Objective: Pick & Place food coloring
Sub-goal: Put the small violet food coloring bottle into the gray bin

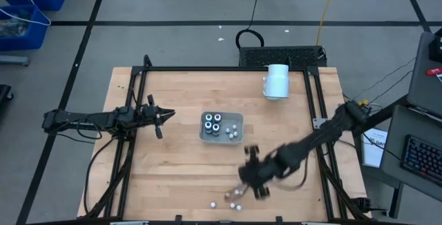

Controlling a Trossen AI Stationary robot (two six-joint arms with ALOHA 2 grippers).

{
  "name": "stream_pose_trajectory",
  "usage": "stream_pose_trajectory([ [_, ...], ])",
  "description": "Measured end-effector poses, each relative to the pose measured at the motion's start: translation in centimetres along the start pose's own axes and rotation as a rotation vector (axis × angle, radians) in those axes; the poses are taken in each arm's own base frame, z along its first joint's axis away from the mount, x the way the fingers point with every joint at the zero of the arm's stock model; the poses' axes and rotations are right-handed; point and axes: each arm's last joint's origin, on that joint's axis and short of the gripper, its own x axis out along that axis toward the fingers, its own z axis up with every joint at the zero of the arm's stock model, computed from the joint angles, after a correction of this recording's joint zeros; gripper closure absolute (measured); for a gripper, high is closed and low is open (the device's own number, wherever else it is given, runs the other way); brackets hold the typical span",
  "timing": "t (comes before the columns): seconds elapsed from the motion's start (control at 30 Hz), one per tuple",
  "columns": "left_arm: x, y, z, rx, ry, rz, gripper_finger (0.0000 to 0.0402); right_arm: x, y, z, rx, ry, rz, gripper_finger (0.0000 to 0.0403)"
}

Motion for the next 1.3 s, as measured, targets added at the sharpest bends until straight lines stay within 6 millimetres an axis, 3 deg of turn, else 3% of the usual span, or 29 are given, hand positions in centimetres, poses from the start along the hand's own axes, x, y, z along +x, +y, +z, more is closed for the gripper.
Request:
stream_pose_trajectory([
  [0.1, 0.0, 0.0, 0.0, 0.000, 0.000, 0.000, 0.0355, -1.9, -4.1, 0.9, 0.077, -0.065, -0.073, 0.0356],
  [0.2, 0.0, 0.0, 0.0, 0.001, 0.000, 0.000, 0.0355, -2.1, -8.2, 1.3, 0.140, -0.070, -0.108, 0.0356],
  [0.37, 0.0, 0.0, 0.0, 0.025, 0.003, -0.001, 0.0355, -0.4, -14.1, 1.4, 0.181, -0.027, -0.116, 0.0357],
  [0.47, 0.0, 0.0, -0.2, 0.048, 0.015, -0.002, 0.0355, 1.5, -16.4, 1.1, 0.184, 0.022, -0.101, 0.0357],
  [0.8, 0.0, 0.0, -0.2, 0.086, 0.021, -0.003, 0.0355, 7.9, -19.9, 0.5, 0.149, 0.091, -0.130, 0.0354],
  [1.07, 0.0, 0.0, -0.2, 0.087, 0.021, -0.004, 0.0355, 10.2, -21.7, -0.1, 0.178, 0.115, -0.148, 0.0354],
  [1.3, 0.0, 0.0, -0.2, 0.086, 0.021, -0.004, 0.0355, 11.2, -21.8, -0.5, 0.198, 0.141, -0.144, 0.0354],
])
